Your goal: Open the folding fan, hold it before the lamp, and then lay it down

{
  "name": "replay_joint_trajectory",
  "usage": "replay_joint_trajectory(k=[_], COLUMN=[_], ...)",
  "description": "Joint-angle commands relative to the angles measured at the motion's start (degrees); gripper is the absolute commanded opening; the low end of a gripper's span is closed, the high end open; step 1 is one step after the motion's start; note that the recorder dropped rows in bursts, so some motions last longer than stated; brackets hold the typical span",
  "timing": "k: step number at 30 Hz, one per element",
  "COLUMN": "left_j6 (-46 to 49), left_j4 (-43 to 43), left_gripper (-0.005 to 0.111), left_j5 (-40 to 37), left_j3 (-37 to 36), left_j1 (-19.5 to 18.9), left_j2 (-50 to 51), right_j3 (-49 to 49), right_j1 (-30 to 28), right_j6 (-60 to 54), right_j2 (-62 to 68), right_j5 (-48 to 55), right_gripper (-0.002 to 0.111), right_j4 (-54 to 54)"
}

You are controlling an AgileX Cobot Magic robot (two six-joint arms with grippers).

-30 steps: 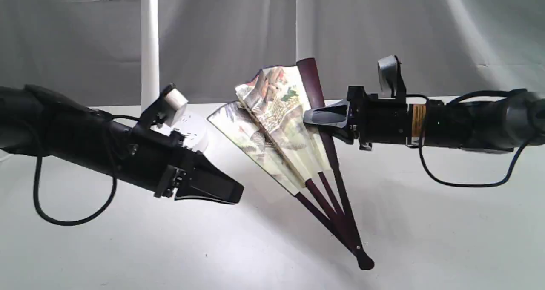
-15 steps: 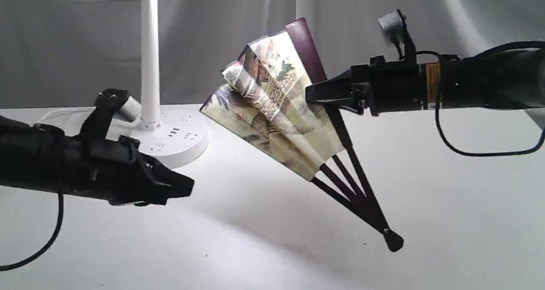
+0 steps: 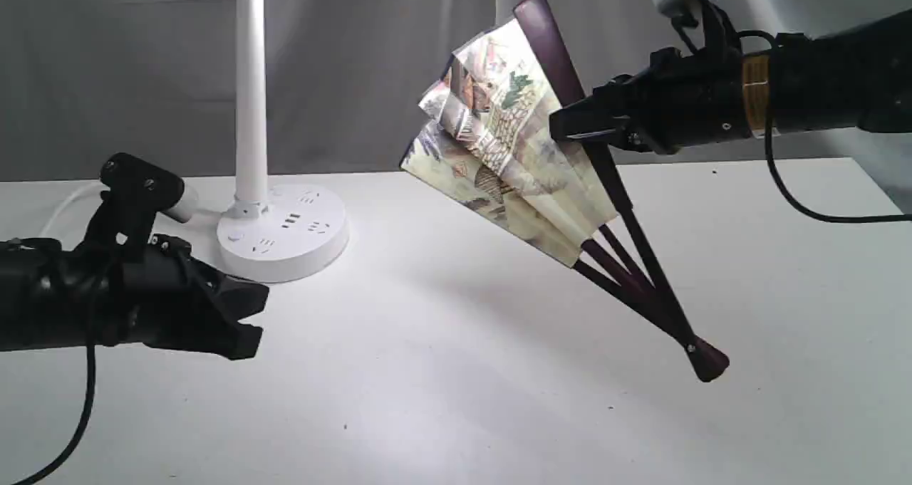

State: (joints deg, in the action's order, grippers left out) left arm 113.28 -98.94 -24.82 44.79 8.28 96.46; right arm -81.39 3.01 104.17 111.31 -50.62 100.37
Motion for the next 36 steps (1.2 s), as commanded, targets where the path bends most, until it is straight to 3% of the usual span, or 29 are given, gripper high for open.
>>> replay_joint_trajectory(k=[1, 7, 16, 22, 26, 32, 36], left_j6=[-3.4, -5.8, -6.7, -6.6, -6.6, -6.6, -6.6], left_j4=[-1.0, -1.0, -1.0, -1.0, -1.0, -1.0, -1.0], left_gripper=[0.0, 0.0, 0.0, 0.0, 0.0, 0.0, 0.0], left_j5=[0.4, 1.2, 4.4, 8.1, 5.1, 3.8, 3.9], left_j3=[-0.2, -0.2, -0.2, -0.2, -0.2, -0.2, -0.7], left_j1=[0.0, 0.0, 0.0, 0.0, 0.0, 0.0, 0.0], left_j2=[-0.4, -0.4, -0.4, -0.4, -0.4, -0.4, -0.4], right_j3=[1.6, 1.6, 1.6, 1.6, 1.6, 1.6, 1.6], right_j1=[-0.1, -0.1, -0.1, -0.1, -0.1, -0.3, -0.3], right_j6=[-2.8, -7.9, -13.3, -14.2, -8.1, 15.4, 15.4], right_j2=[-1.9, -2.1, -2.5, -3.2, -3.1, -3.0, -2.9], right_j5=[3.2, 6.2, 19.5, 20.6, 16.8, 13.2, 2.5], right_gripper=[0.0, 0.0, 0.0, 0.0, 0.0, 0.0, 0.0], right_j4=[-0.4, -0.4, -0.4, -0.4, -0.4, -0.4, -5.4])
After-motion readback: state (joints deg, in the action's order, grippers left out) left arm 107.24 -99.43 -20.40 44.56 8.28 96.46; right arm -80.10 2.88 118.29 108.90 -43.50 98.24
